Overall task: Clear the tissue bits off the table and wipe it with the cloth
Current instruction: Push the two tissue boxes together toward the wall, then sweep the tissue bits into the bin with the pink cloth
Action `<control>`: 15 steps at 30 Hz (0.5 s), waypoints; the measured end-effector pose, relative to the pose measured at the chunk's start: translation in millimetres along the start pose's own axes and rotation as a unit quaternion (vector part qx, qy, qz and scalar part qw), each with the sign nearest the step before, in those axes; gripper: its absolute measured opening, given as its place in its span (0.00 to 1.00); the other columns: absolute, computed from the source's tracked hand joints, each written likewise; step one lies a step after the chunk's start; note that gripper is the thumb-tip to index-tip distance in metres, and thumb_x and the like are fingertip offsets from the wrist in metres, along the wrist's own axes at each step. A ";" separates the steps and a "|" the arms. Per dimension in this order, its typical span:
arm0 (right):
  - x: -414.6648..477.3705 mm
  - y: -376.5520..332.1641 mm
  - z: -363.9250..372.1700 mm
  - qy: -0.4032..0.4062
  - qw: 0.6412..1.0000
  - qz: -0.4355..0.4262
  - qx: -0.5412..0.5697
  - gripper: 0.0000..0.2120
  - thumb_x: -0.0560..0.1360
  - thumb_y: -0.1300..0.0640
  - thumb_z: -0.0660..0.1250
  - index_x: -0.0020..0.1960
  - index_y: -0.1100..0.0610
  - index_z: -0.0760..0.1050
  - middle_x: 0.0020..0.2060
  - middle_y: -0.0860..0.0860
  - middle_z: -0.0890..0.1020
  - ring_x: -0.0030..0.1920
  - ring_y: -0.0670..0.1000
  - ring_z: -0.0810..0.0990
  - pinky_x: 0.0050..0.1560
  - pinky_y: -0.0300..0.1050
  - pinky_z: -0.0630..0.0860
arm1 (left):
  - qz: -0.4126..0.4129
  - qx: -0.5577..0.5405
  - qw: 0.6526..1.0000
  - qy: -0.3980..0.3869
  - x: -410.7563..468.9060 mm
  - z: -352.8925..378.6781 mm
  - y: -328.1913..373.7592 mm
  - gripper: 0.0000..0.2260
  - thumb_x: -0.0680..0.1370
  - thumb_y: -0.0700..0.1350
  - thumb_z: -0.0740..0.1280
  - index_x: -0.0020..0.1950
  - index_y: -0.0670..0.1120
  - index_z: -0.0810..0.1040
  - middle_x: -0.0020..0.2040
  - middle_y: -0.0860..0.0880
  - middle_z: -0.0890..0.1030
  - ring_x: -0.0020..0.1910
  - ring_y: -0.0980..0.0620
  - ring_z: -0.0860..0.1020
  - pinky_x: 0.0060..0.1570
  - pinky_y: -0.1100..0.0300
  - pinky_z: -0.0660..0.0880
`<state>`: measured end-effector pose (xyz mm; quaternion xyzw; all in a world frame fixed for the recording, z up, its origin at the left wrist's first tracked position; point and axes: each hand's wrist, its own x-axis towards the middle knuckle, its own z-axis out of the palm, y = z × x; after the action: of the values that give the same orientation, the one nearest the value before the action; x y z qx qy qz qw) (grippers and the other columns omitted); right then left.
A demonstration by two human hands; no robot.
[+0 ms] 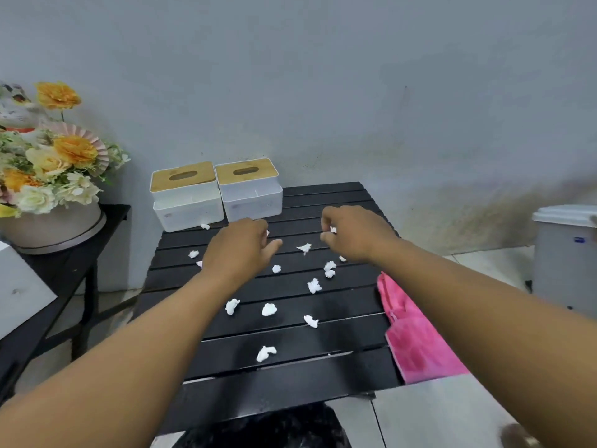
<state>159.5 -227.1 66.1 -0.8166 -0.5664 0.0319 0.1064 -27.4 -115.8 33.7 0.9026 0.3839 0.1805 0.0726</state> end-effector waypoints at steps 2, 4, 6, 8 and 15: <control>-28.6 28.5 -5.5 -0.008 0.998 0.053 -0.020 0.06 0.77 0.48 0.63 0.50 0.49 0.74 0.49 0.47 0.80 0.49 0.53 0.77 0.43 0.46 0.70 | -0.005 0.023 1.000 0.013 -16.8 0.7 17.7 0.18 0.76 0.61 0.65 0.36 0.50 0.69 0.38 0.52 0.74 0.39 0.44 0.75 0.41 0.51 0.76; -58.9 54.7 -6.0 -0.024 0.993 0.112 -0.036 0.10 0.76 0.45 0.63 0.52 0.49 0.75 0.51 0.49 0.80 0.50 0.54 0.77 0.44 0.47 0.72 | -0.006 0.042 0.999 0.012 -35.6 1.2 33.3 0.17 0.75 0.64 0.63 0.38 0.52 0.70 0.41 0.53 0.73 0.41 0.43 0.76 0.43 0.52 0.75; -88.9 74.0 -2.3 -0.031 0.985 0.162 -0.040 0.17 0.75 0.40 0.62 0.58 0.49 0.74 0.55 0.51 0.80 0.53 0.56 0.78 0.47 0.48 0.74 | -0.004 0.041 0.999 -0.013 -53.4 0.5 45.8 0.16 0.75 0.65 0.63 0.41 0.53 0.72 0.44 0.53 0.73 0.44 0.44 0.77 0.44 0.52 0.74; -117.0 84.5 4.6 -0.043 0.978 0.202 -0.029 0.26 0.74 0.36 0.62 0.65 0.50 0.72 0.58 0.53 0.79 0.56 0.58 0.78 0.48 0.49 0.74 | -0.003 0.031 0.998 -0.047 -70.7 -3.3 55.2 0.16 0.75 0.65 0.63 0.45 0.53 0.75 0.47 0.53 0.74 0.47 0.45 0.77 0.46 0.53 0.73; -161.6 83.9 55.6 -0.161 0.943 0.288 0.041 0.40 0.64 0.28 0.59 0.74 0.36 0.54 0.71 0.59 0.67 0.67 0.65 0.67 0.64 0.56 0.70 | 0.000 0.015 0.995 -0.096 -101.7 -18.0 58.6 0.15 0.76 0.63 0.64 0.52 0.53 0.77 0.51 0.53 0.77 0.52 0.47 0.77 0.51 0.52 0.75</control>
<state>169.3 -398.2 -16.8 -0.9238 -0.3143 0.2160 0.0336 -60.3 -229.8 38.7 0.9168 0.3778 0.0876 0.0955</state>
